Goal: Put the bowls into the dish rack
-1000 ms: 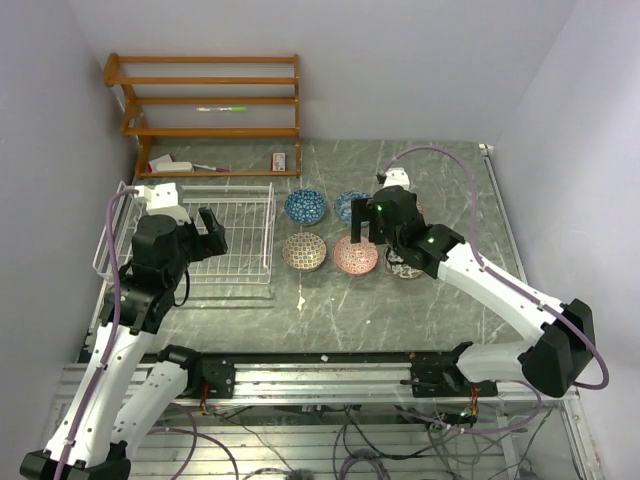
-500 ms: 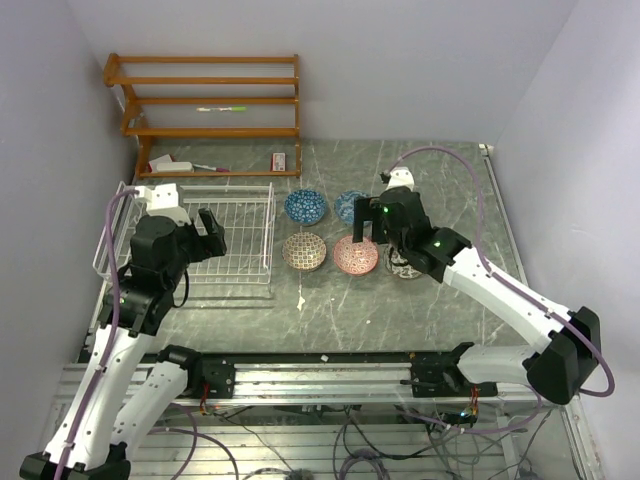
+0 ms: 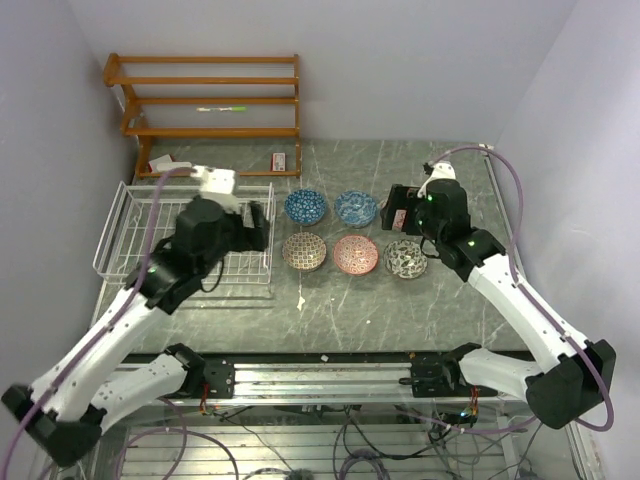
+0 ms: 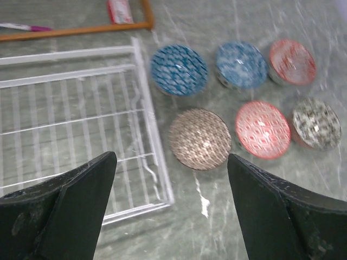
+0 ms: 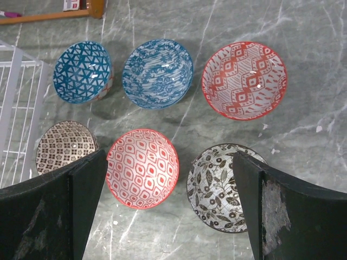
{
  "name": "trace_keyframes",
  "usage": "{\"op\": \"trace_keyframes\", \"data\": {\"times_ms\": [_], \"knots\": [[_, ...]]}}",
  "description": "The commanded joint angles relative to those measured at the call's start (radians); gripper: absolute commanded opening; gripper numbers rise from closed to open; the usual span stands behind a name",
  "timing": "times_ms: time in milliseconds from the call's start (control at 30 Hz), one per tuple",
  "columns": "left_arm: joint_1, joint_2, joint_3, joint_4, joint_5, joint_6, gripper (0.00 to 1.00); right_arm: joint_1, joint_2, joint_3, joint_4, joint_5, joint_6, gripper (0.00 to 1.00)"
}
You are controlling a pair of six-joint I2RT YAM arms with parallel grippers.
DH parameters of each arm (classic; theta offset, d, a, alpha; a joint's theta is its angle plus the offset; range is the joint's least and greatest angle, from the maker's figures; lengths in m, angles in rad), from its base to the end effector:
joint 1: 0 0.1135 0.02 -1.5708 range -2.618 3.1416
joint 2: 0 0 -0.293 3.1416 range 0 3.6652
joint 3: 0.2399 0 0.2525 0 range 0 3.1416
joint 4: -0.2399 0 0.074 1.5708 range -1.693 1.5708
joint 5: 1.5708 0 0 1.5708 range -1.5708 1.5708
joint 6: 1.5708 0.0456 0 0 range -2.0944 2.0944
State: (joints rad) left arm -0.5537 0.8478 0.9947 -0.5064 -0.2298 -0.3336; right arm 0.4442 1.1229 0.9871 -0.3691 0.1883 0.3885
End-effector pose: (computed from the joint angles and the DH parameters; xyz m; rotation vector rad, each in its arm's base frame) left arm 0.1508 -0.0810 0.3868 0.0587 1.9374 -0.3729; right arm 0.2278 0.0990 0.3464 0.0579 2.0804 0.3163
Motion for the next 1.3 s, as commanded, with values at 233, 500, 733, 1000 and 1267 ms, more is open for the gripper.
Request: {"op": "trace_keyframes", "data": {"times_ms": [233, 500, 733, 1000, 1267], "knots": [[-0.396, 0.321, 0.037, 0.229, -0.280, 0.037, 0.93, -0.056, -0.061, -0.020, -0.039, -0.026, -0.008, 1.00], [-0.404, 0.592, 0.014, 0.379, -0.182, 0.152, 0.84, -0.085, -0.075, -0.039, -0.022, -0.057, 0.001, 1.00], [-0.404, 0.736, 0.010, 0.428, -0.119, 0.195, 0.82, -0.100, -0.070, -0.051, -0.008, -0.071, 0.004, 1.00], [-0.394, 0.833, -0.013, 0.497, -0.103, 0.238, 0.79, -0.115, -0.051, -0.060, 0.007, -0.092, 0.011, 1.00], [-0.367, 0.870, -0.031, 0.521, -0.092, 0.242, 0.67, -0.125, -0.048, -0.067, 0.015, -0.089, 0.016, 1.00]]}}
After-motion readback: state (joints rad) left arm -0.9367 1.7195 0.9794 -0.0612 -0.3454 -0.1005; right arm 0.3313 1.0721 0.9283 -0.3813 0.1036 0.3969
